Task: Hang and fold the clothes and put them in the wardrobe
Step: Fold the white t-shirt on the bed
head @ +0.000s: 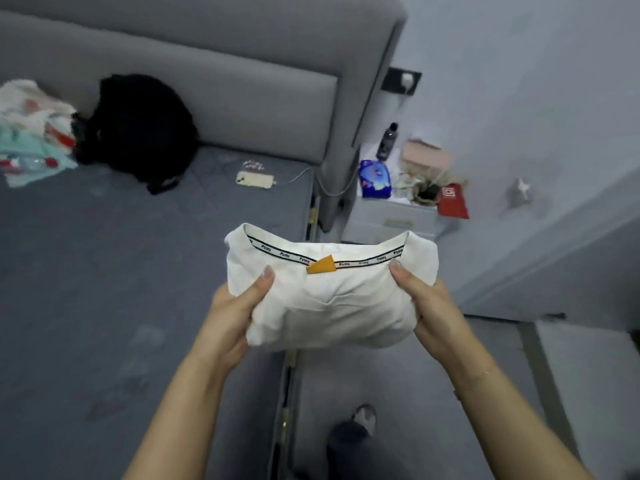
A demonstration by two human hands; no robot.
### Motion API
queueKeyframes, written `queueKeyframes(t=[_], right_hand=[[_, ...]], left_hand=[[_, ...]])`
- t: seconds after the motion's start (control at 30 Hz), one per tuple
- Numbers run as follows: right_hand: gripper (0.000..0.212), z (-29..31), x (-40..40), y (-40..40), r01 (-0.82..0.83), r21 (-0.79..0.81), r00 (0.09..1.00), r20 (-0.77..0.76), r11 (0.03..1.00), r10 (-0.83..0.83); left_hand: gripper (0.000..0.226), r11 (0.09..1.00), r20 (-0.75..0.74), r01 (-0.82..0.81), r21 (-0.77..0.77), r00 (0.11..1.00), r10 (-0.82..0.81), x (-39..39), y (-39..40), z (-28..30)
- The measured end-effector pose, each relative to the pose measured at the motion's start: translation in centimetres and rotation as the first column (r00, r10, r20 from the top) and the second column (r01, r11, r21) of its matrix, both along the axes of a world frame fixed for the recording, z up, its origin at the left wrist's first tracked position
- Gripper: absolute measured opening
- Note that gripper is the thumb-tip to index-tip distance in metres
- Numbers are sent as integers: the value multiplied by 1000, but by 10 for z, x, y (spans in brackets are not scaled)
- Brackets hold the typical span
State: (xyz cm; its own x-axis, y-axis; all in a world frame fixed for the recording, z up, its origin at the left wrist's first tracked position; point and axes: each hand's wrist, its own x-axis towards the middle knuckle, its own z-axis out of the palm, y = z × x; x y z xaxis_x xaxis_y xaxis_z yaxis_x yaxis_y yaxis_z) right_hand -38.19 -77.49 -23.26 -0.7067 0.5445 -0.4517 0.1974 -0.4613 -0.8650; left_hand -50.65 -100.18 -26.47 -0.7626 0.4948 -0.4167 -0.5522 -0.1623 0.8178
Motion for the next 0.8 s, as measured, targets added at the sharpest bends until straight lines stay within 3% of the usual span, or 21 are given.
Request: queueKeyframes(t=[0.17, 0.37, 0.5, 0.67, 0.8], right_hand=[[36, 89, 75, 95, 248, 63, 966, -95, 967, -242], [38, 167, 179, 208, 553, 131, 826, -219, 823, -520], [43, 207, 258, 287, 672, 185, 736, -277, 717, -618], [22, 253, 349, 383, 804, 216, 589, -418, 554, -692], [39, 280, 413, 444, 873, 241, 486, -497, 424, -719]], left_hand=[[34, 966, -96, 248, 73, 966, -241, 23, 134, 90], [38, 868, -213, 478, 136, 869, -446, 85, 309, 168], [35, 788, -261, 586, 189, 804, -535, 146, 424, 207], [32, 686, -327, 693, 221, 716, -617, 232, 552, 253], [33, 575, -378, 773, 269, 634, -675, 290, 638, 285]])
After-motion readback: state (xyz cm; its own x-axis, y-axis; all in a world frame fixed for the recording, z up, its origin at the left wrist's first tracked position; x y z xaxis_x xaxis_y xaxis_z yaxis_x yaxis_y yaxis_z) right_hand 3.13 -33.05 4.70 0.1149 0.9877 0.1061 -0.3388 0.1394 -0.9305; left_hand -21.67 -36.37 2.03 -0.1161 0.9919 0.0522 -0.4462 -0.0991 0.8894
